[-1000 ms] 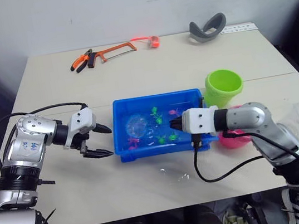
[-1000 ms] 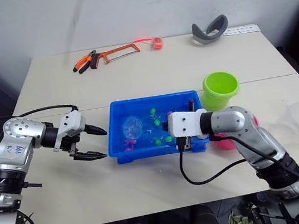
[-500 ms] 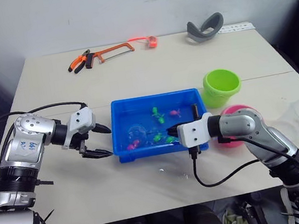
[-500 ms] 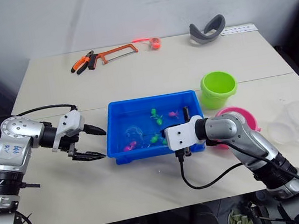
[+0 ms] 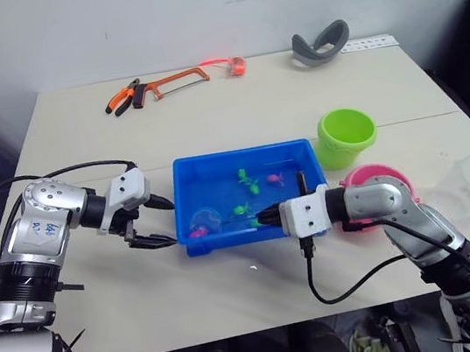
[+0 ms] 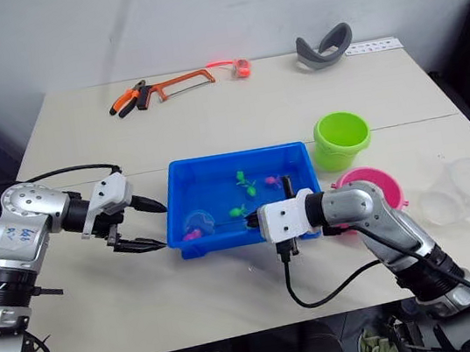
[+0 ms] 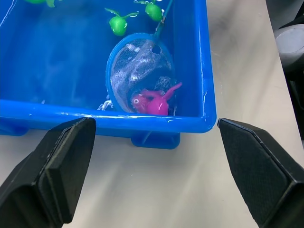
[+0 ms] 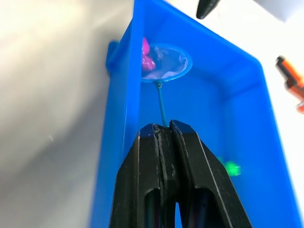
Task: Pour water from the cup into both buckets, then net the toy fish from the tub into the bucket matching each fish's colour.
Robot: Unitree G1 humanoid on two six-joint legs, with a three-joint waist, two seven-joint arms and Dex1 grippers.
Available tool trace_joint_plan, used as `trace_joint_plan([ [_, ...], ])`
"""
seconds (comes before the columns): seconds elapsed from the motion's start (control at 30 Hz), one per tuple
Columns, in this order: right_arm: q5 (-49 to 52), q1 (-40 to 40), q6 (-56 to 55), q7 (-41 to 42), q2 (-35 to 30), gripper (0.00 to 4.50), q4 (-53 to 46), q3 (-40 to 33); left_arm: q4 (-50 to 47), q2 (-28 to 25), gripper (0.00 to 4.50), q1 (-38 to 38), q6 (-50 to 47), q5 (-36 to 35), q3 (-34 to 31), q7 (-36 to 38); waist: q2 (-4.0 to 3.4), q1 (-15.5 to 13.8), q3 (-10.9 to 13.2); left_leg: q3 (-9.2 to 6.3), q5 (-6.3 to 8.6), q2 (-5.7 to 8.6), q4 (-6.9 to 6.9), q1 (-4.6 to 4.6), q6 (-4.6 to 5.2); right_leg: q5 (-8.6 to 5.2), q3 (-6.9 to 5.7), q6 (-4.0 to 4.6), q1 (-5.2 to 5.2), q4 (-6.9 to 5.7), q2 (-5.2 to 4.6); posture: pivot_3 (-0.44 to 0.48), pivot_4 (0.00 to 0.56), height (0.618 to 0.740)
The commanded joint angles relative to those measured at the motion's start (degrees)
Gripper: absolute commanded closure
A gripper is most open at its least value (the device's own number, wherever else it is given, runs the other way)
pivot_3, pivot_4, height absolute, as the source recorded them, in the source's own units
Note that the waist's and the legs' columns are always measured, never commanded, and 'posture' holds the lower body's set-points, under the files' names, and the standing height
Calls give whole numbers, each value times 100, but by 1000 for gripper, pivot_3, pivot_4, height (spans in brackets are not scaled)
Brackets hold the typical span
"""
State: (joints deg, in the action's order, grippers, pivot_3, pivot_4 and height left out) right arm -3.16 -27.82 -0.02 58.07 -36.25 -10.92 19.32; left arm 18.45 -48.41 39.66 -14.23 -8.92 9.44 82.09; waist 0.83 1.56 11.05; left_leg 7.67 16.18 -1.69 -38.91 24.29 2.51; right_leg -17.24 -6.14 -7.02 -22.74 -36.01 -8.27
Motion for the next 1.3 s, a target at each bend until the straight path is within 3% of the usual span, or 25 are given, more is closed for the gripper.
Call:
trace_joint_plan([
  [0.03, 874, 28, 1346, 84, 117, 4500, -405, -457, -90, -86, 23, 67, 59, -90, -194, 21, 0, -2, 0, 0, 0, 0, 0, 0, 0, 0, 0, 0, 0, 0, 0, 0, 150, 740],
  [0.4, 1585, 26, 2955, -109, 4, 4500, -788, -931, 154, 217, 23, 407, -163, -432, -453, -72, 0, -11, 0, -2, 1, 1, 0, 1, 0, 0, 0, 0, -1, 0, -4, 0, 150, 740],
  [0.53, 2091, 255, 3641, -229, -330, 4500, -1428, -1642, 71, 451, 23, 523, -455, -729, -542, -62, 0, -36, 0, -3, 2, 3, 1, 2, 1, 0, -1, 0, -1, 2, -5, 0, 150, 740],
  [0.83, 3177, 1545, 5207, -758, -1067, 4500, -3184, -4198, -110, 1612, 23, 953, -898, -1148, -525, -499, 2, -205, -1, -5, 3, 3, -6, 3, 5, 2, -1, -3, 3, 2, -4, 0, 150, 740],
  [1.1, 3850, 2701, 6169, -892, -1383, 4500, -4183, -6468, -143, 2105, 23, 1150, -952, -1148, -251, -348, 4, -278, -1, -8, 7, 5, -5, 1, 11, 3, 1, -5, 7, 14, -4, 0, 150, 740],
  [1.23, 3773, 3850, 6380, -652, -1205, 4500, -4546, -7918, 36, 2366, 23, 1205, -551, -1022, -96, -350, 4, -320, -2, -8, 7, 6, -7, -1, 12, 3, 3, -5, 9, 24, -7, 0, 150, 740],
  [1.3, 3579, 4424, 6114, -529, -1094, 4500, -4597, -8287, 55, 2429, 23, 1204, -469, -1010, -54, -306, 4, -330, -2, -16, 8, 8, -7, 0, 14, 3, -2, -5, 15, 28, -7, 0, 150, 740],
])
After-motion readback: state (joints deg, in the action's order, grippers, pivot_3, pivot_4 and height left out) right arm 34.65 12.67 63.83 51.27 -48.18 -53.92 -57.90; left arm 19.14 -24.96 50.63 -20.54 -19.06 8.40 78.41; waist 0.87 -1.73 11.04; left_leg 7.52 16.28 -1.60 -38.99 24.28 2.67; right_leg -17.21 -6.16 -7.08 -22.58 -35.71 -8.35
